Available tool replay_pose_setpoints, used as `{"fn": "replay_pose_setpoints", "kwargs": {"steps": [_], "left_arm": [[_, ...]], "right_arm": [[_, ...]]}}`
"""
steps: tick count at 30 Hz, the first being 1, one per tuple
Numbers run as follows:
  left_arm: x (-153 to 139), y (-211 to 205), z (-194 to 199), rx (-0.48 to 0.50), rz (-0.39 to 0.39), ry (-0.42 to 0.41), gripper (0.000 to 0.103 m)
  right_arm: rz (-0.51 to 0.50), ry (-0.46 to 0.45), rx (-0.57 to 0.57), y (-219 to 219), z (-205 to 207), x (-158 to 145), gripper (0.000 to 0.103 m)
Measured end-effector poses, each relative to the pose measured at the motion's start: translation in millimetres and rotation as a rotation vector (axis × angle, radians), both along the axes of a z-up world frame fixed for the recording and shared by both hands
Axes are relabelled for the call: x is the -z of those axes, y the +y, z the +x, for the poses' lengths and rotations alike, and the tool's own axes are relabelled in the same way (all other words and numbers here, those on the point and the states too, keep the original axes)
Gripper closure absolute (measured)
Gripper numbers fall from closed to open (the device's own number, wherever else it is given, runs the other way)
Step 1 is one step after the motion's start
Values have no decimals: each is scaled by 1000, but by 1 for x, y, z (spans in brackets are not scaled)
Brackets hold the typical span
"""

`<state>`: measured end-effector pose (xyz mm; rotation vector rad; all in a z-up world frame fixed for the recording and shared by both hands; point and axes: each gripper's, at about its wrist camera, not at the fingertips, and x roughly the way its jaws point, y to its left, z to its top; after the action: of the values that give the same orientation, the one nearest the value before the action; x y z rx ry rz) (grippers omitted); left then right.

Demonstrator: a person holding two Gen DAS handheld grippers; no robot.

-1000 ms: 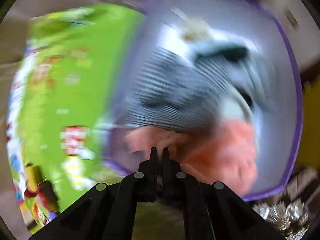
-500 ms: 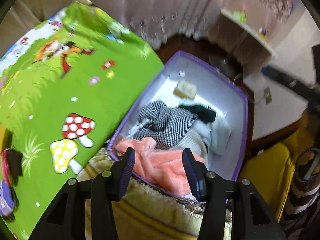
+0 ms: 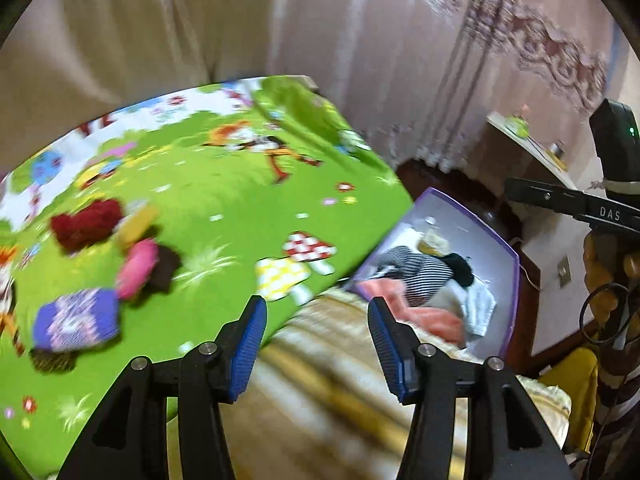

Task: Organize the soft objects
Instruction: 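Move both tools back over the pile on the bed, then grasp the blue knit sock with the left tool while the right tool grasps the pink round hat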

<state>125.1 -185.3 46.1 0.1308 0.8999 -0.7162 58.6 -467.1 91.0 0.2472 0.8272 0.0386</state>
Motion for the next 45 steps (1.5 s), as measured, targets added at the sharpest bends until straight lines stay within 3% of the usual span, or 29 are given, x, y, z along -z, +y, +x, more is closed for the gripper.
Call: {"fn": "replay_pose_setpoints", "kwargs": {"steps": [10, 16, 18, 24, 26, 29, 34, 43, 44, 45], "left_arm": [[5, 131, 20, -307, -64, 28, 49], [12, 173, 40, -430, -62, 70, 49], [16, 185, 50, -473, -67, 104, 49], [43, 228, 80, -616, -210, 295, 49], [50, 237, 88, -645, -259, 348, 49], [72, 246, 104, -692, -386, 499, 49], [108, 238, 119, -750, -529, 679, 49], [146, 222, 142, -833, -602, 709, 51], [147, 222, 144, -831, -611, 700, 57], [148, 223, 144, -833, -612, 694, 69]], "right_arm": [[-42, -15, -150, 91, 45, -8, 33], [-88, 10, -259, 151, 87, 1, 33], [-103, 17, -300, 168, 100, 5, 31], [-169, 61, -375, 209, 135, 28, 31], [-208, 75, -408, 220, 142, 37, 31], [-266, 100, -465, 238, 154, 53, 31], [-352, 121, -542, 263, 170, 78, 31], [-442, 107, -634, 287, 185, 102, 31], [-442, 101, -646, 289, 186, 104, 31], [-438, 99, -658, 292, 187, 106, 31]]}}
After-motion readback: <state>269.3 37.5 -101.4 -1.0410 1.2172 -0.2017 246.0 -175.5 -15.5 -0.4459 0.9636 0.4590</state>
